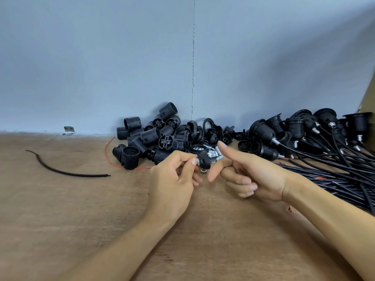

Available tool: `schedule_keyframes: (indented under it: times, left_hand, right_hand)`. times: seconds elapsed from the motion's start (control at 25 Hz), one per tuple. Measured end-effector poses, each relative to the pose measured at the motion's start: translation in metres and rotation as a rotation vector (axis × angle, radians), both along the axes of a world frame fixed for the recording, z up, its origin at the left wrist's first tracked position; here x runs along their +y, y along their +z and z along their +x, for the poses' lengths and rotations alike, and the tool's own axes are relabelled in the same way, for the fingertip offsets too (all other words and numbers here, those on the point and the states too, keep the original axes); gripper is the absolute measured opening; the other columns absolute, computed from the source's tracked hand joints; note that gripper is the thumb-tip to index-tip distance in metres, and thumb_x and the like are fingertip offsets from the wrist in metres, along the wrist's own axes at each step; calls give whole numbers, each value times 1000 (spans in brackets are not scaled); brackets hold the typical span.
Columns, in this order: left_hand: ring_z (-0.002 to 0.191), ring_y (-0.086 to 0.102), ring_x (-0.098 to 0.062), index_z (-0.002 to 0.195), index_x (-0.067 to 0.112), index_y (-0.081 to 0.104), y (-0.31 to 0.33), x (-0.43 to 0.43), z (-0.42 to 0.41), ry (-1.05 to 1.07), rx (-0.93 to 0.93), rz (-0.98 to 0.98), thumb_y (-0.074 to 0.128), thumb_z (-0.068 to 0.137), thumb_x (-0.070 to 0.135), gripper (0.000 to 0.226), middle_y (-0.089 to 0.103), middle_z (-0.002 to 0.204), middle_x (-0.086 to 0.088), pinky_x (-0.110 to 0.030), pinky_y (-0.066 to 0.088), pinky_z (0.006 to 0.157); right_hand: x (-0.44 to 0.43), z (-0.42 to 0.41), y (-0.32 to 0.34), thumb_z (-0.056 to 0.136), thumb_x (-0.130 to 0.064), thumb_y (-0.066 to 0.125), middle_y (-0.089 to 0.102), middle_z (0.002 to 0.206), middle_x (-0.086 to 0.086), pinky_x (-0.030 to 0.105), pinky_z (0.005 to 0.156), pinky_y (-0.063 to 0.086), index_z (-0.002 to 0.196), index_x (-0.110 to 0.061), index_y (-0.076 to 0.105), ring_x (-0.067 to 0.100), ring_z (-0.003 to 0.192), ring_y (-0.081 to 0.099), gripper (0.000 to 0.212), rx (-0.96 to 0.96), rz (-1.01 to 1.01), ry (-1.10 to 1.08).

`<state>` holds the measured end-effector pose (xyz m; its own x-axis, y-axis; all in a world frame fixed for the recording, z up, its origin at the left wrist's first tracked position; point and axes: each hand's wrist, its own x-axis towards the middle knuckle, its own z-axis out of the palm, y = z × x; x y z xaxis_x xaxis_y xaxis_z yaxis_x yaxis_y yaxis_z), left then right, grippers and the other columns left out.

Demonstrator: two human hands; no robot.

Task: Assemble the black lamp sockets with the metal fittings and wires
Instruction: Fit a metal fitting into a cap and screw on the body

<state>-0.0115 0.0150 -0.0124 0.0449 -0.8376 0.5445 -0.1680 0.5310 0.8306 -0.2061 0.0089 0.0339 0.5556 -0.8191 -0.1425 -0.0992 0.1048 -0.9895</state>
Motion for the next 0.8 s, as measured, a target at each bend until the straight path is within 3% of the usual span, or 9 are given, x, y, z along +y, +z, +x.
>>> schedule_keyframes:
  times: [0.16,0.32,0.48,0.56,0.68,0.8]
  left_hand:
    - [61,72,-16,84,15,70,1,-2,0,15,10,47,59,99,7,20,71,71,1,-32,60,59]
    - [62,72,-18,88,15,70,3,0,3,-53,37,103,58,100,7,18,72,74,-1,-28,58,58]
    - [64,73,-19,92,11,68,5,1,2,-107,64,129,61,98,5,11,73,77,-4,-25,58,59]
    - [65,74,-19,92,9,68,5,1,2,-119,77,133,64,97,4,8,74,77,-5,-24,58,60]
    - [61,72,-15,84,11,69,4,3,0,-102,-3,72,67,94,2,14,73,71,-2,-22,56,58]
    - [59,69,-8,79,16,69,2,5,-1,-48,-207,-79,70,92,4,17,70,63,4,-18,53,61]
  right_hand:
    - [-2,-2,0,91,-59,53,26,52,-7,22,40,21,126,-18,68,4,36,21,55,-138,14,-2]
    - [-4,2,-8,85,-36,69,28,60,-4,22,43,24,126,-30,68,8,44,24,41,-99,-192,-140]
    - [-5,4,-14,82,-33,73,61,85,-3,24,56,41,119,-30,72,10,70,52,37,-1,-294,-227]
    - [-5,4,-16,83,-34,73,64,92,6,25,59,45,112,-20,74,14,77,57,32,-37,-261,-225]
    - [-4,5,-14,90,-37,70,63,77,-1,24,53,41,81,-22,75,15,66,52,19,-33,-249,-189]
    - [-4,7,-13,91,-43,67,60,72,3,23,45,33,79,-17,68,14,54,44,29,-19,-160,-201]
